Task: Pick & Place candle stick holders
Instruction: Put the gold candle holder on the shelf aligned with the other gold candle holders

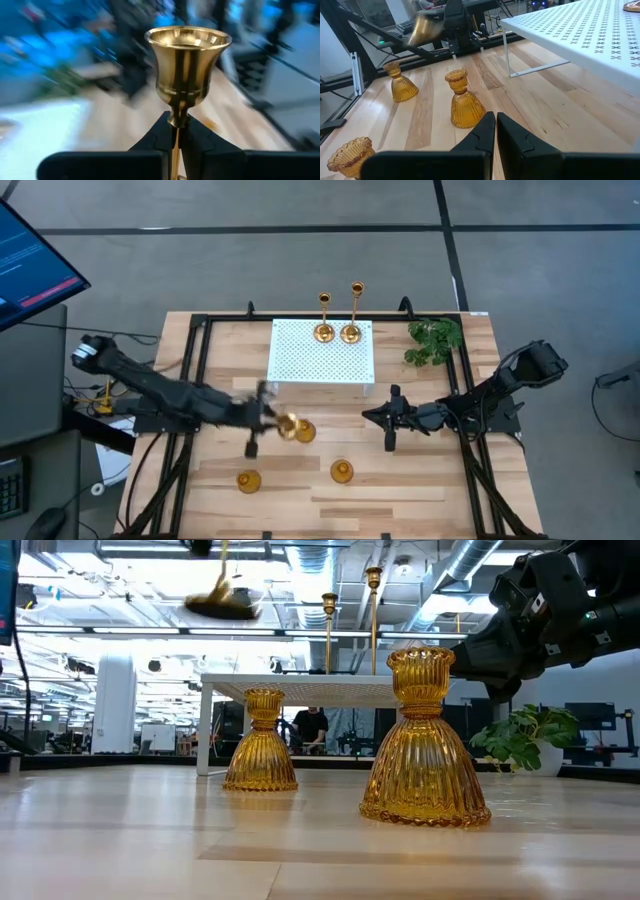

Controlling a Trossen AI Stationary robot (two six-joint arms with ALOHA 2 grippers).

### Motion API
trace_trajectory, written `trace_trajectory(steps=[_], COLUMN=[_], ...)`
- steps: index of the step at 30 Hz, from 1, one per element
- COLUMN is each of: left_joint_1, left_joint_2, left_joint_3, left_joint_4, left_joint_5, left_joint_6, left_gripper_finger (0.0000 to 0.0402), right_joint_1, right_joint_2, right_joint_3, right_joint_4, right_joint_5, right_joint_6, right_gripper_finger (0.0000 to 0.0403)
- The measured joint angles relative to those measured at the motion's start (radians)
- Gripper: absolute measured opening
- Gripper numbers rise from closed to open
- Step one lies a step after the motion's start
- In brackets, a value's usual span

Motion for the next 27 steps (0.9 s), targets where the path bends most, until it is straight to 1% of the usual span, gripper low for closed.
trace_trajectory(steps=[3, 6, 9, 12, 14, 17, 23, 25, 27], left_joint_1=[0.054, 0.135, 0.235, 0.34, 0.413, 0.524, 0.753, 0.813, 0.864], left_joint_2=[-0.084, -0.117, -0.107, -0.064, -0.028, 0.032, 0.147, 0.169, 0.185], left_joint_3=[0.012, 0.035, 0.068, 0.108, 0.134, 0.165, 0.201, 0.204, 0.204], left_joint_4=[0.0, 0.0, 0.0, 0.001, 0.0, 0.002, 0.0, 0.006, 0.006], left_joint_5=[-0.08, -0.146, -0.159, -0.156, -0.12, -0.021, 0.263, 0.305, 0.317], left_joint_6=[0.08, 0.134, 0.164, 0.168, 0.168, 0.155, 0.023, -0.016, -0.041], left_gripper_finger=[0.0015, 0.0015, 0.0015, 0.0015, 0.0015, 0.0015, 0.0015, 0.0015, 0.0015], right_joint_1=[0.0, 0.0, 0.0, 0.0, -0.001, -0.001, -0.001, -0.001, -0.001], right_joint_2=[0.0, 0.0, 0.0, 0.0, 0.0, 0.0, 0.0, 0.0, 0.0], right_joint_3=[0.0, 0.0, 0.0, 0.0, 0.0, 0.0, 0.0, 0.0, 0.0], right_joint_4=[0.0, 0.0, 0.0, 0.0, -0.001, -0.001, -0.004, -0.008, -0.014], right_joint_5=[0.0, 0.0, 0.0, 0.0, 0.0, 0.0, 0.0, 0.0, 0.0], right_joint_6=[0.004, 0.004, 0.005, 0.006, 0.006, 0.006, 0.006, 0.006, 0.006], right_gripper_finger=[0.001, 0.001, 0.001, 0.001, 0.001, 0.001, 0.001, 0.001, 0.001])
